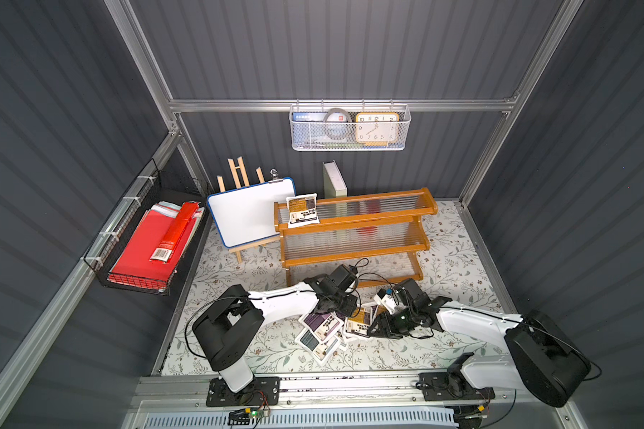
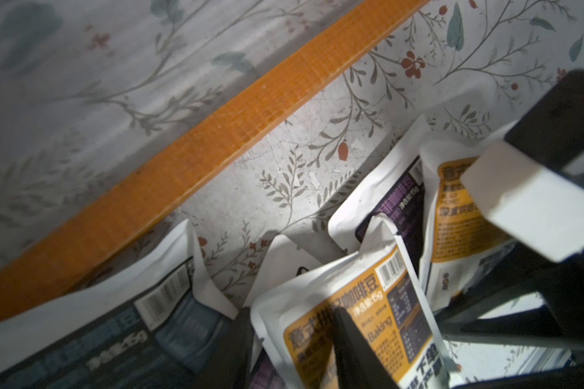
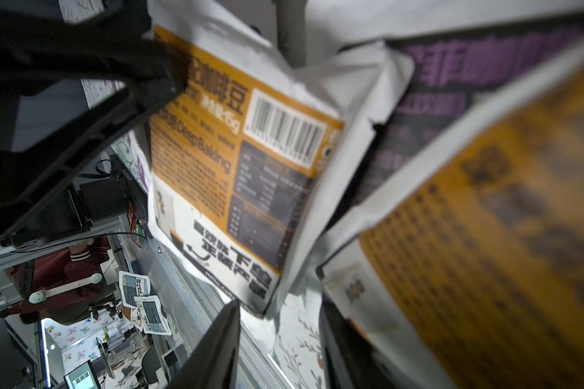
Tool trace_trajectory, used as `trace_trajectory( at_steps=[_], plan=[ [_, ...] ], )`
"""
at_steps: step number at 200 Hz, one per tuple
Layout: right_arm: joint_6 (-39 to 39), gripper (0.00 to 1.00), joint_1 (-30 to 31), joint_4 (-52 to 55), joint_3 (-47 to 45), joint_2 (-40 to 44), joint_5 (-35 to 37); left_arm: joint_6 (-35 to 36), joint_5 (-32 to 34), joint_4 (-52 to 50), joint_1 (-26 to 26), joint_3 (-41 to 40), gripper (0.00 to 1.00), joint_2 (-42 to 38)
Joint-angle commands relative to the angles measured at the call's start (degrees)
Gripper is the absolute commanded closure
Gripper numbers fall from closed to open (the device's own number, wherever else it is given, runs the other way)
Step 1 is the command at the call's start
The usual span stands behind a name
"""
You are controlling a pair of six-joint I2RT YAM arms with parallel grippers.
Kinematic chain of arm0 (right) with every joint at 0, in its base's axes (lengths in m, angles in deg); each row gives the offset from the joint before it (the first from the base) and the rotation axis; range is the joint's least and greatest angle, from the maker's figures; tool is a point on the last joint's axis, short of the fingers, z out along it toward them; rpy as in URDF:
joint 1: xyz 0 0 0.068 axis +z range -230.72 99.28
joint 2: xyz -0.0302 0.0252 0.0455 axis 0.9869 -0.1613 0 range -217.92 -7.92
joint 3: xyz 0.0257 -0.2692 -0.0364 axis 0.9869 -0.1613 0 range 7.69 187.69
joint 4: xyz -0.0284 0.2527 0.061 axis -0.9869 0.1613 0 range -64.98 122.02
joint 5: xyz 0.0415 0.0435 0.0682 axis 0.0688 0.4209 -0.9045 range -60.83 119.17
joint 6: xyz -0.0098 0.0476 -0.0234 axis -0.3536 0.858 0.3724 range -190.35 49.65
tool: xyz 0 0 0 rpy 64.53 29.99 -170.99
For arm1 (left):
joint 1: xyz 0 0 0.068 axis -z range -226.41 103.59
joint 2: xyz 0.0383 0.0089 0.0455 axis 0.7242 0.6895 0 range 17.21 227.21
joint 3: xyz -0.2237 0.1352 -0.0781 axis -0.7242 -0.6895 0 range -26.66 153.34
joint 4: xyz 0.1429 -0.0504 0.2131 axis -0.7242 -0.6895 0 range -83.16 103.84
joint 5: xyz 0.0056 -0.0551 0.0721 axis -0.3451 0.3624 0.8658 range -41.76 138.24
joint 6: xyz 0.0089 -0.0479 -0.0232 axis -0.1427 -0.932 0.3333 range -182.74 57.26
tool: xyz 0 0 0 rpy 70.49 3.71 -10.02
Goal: Place the bagged coffee beans on the shelf by color
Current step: Pick up the bagged coffee beans at the center of the board.
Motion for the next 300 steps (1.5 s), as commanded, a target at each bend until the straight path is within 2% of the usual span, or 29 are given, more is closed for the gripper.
trace_trajectory(
  at_steps=[1,32,93,99,116,136,150,156,162,166,169,183,194,209,257,272,300],
  plan=[
    [0.18,0.58,-0.2,-3.97,-0.2,-0.71,0.51,0.62,-0.83,-0.87,0.61,-1.53,0.64,2.01],
    [0.12,0.62,-0.14,-4.6,0.74,0.58,1.45,0.82,-0.76,-0.7,0.69,-2.32,0.71,3.31],
    [-0.19,0.65,-0.33,-4.6,3.02,0.48,5.43,0.69,-1.98,1.01,0.9,-3.39,0.77,3.67],
    [-0.25,0.68,-0.44,-4.6,3.43,-0.06,5.79,0.63,-1.95,1.14,0.85,-3.41,0.78,3.69],
    [0.39,0.85,-0.48,-5.26,4.29,-1.92,5.02,0.63,-1.9,1.24,0.87,-3.17,0.79,3.53],
    [1.53,0.99,-0.48,-6.13,4.16,-2.66,3.14,0.54,-1.75,1.17,0.93,-2.58,0.79,2.82],
    [1.22,1.0,-0.49,-5.18,4.12,-1.21,3.82,0.51,-0.82,0.69,0.88,-2.13,0.79,1.88],
    [0.81,1.0,-0.5,-4.32,4.24,-0.24,4.38,0.47,-0.32,0.25,0.91,-1.92,0.76,1.4],
    [0.47,1.0,-0.61,-3.38,4.58,0.83,4.91,0.35,-0.05,-0.5,0.87,-1.57,0.68,0.69],
    [0.22,1.0,-0.6,-2.38,4.82,1.62,5.16,0.02,0.77,-0.55,0.87,-1.26,0.55,0.22],
    [0.08,1.0,-0.69,-1.64,5.04,2.24,5.37,-0.23,1.73,-0.79,0.85,-0.99,0.49,-0.2],
    [-0.68,1.0,-0.8,2.13,6.46,5.48,6.04,-1.75,7.29,-1.68,0.91,0.35,0.47,-2.59],
    [-1.4,1.0,-0.84,5.43,8.01,8.93,6.5,-5.6,11.7,-2.12,0.83,0.95,0.36,-4.89],
    [-2.58,1.0,-0.92,10.04,10.75,12.77,6.85,-8.96,17.64,-2.88,0.59,1.64,0.27,-7.74],
    [-5.23,1.0,-1.25,21.61,27.08,22.21,11.33,-16.0,26.33,-2.71,-1.53,1.23,0.26,-13.59],
    [-7.7,1.0,-1.34,24.54,34.47,21.49,11.46,-18.15,27.2,-1.9,-2.92,-0.8,0.26,-15.78],
    [-12.67,1.0,-1.43,27.97,48.6,15.67,12.3,-18.96,23.78,0.3,-6.25,-4.08,0.27,-18.33]
  ],
)
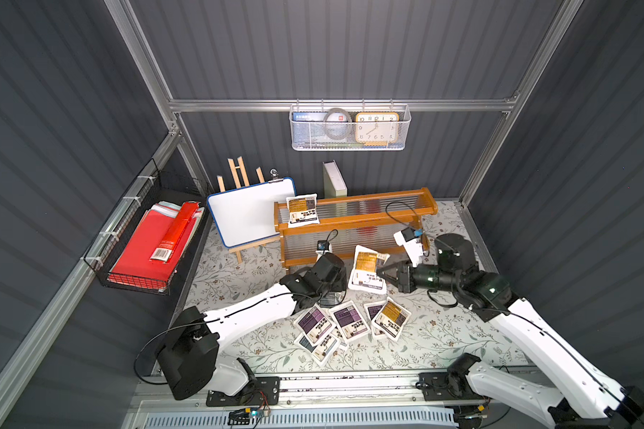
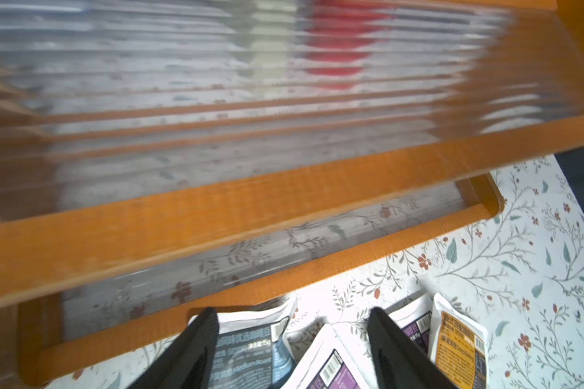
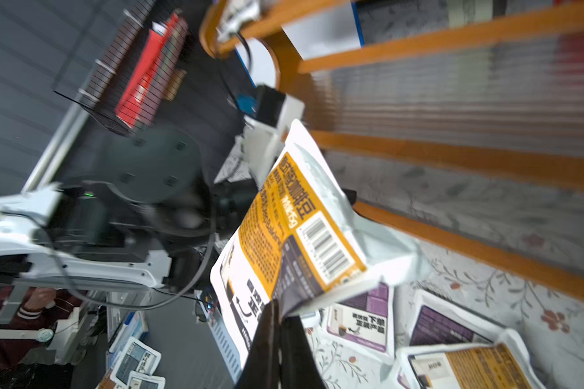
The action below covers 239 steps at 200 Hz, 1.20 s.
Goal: Place the bagged coffee beans on the shelf by color
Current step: Pick up the bagged coffee beans at the center of the board, then place the bagged coffee beans on the shelf.
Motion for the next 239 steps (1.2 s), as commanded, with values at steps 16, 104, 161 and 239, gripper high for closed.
trace_trajectory(
  at_steps=[16,104,161,239],
  plan=[
    [-10.24,1.0,-0.69,6.84,17.76,-9.72,0.43,-2.19,0.61,-0.44,-2.47,-2.66,0.28,-1.88],
    [-19.23,1.0,-12.39,9.5,48.27,-39.63,-12.53,-1.07,1.12,-4.88,-2.45,-0.4,0.3,-0.07],
    [-19.45,1.0,-12.41,10.18,53.52,-47.36,-20.77,-1.34,2.34,-7.41,-2.48,0.18,0.31,0.27],
    [-21.45,0.99,-12.31,11.68,50.94,-50.37,-18.09,-2.13,2.74,-7.86,-2.42,1.17,0.31,1.66]
  ],
)
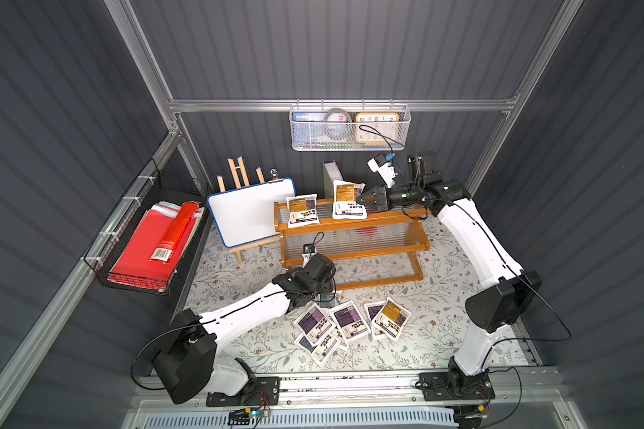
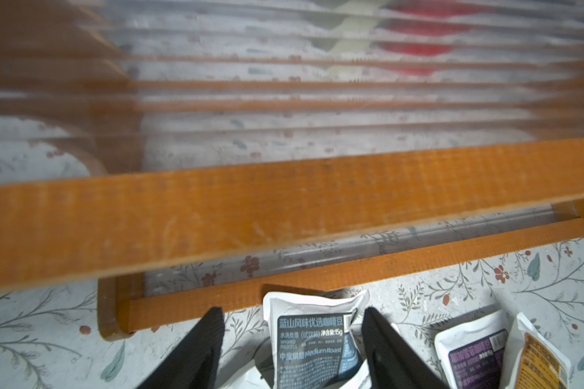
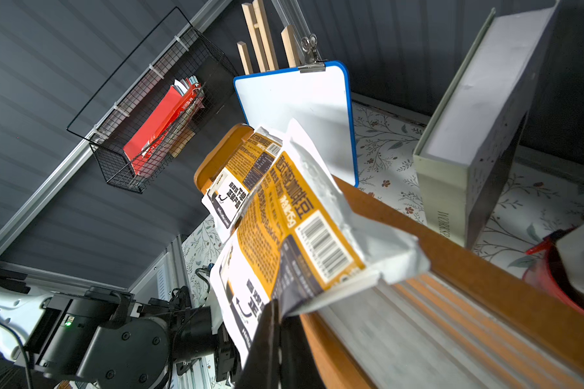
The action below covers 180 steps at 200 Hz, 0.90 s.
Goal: Place the bagged coffee beans on the shelf by color
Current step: Place the bagged coffee beans on the shelf.
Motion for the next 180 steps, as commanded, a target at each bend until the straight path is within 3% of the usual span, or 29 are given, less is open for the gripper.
trace_trajectory(
  at_steps=[1,60,75,103,147,180],
  plan=[
    [-1.79,0.99,0.19,1.37,-0.21,-1.5,0.85,-0.91,1.04,-1.7,0.21,2.39,0.31,1.44],
    [-2.88,0.94,0.19,2.34,-0.36,-3.84,3.97,-1.04,1.44,-2.16,0.17,2.91,0.31,2.03],
    [-2.9,0.87,0.16,2.46,-0.45,-3.9,4.76,-1.04,1.73,-2.56,0.14,3.3,0.31,2.16],
    [-3.04,0.63,0.23,2.22,-0.54,-3.04,7.4,-1.09,2.11,-2.75,0.18,3.47,0.31,2.2],
    [-2.32,0.48,0.26,1.03,-1.59,0.65,13.75,-1.04,2.03,-2.18,0.17,3.08,0.3,1.76],
    [-1.37,0.37,0.28,-5.57,-9.73,9.64,16.5,-1.03,1.72,-0.84,0.14,2.16,0.29,1.98]
  ],
)
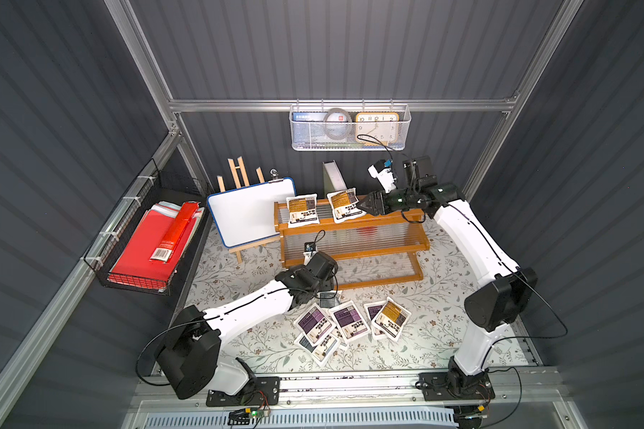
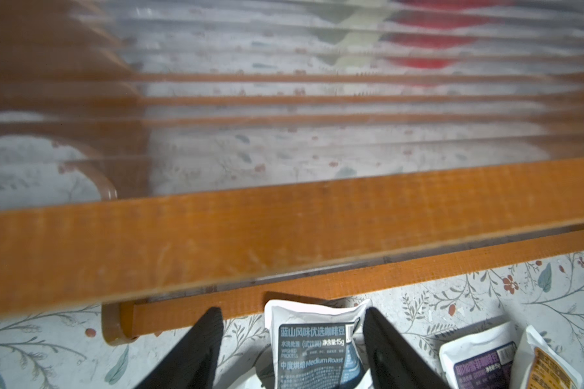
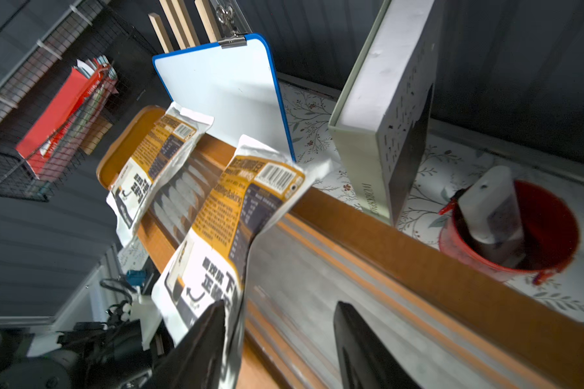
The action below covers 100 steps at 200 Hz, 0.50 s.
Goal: Place the bagged coffee beans on the shelf by color
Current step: Place the bagged coffee beans on the shelf.
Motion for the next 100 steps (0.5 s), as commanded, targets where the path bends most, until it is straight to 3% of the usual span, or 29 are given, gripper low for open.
trace_trajectory(
  at_steps=[1,37,58,100],
  plan=[
    [0.76,0.37,0.13,-5.53,-4.75,7.56,3.29,-0.6,0.45,0.35,0.13,0.19,0.29,0.4],
    [4.56,0.36,0.17,-16.1,-18.22,19.64,5.41,0.6,0.03,1.45,0.17,-0.53,0.29,1.01],
    [13.19,0.37,0.5,-27.25,-33.01,28.74,10.27,4.74,-2.89,5.56,0.29,-2.31,0.26,0.67],
    [32.38,0.39,3.41,-38.24,-64.36,52.14,28.01,11.12,-9.83,12.3,2.11,-4.22,0.23,1.8]
  ],
)
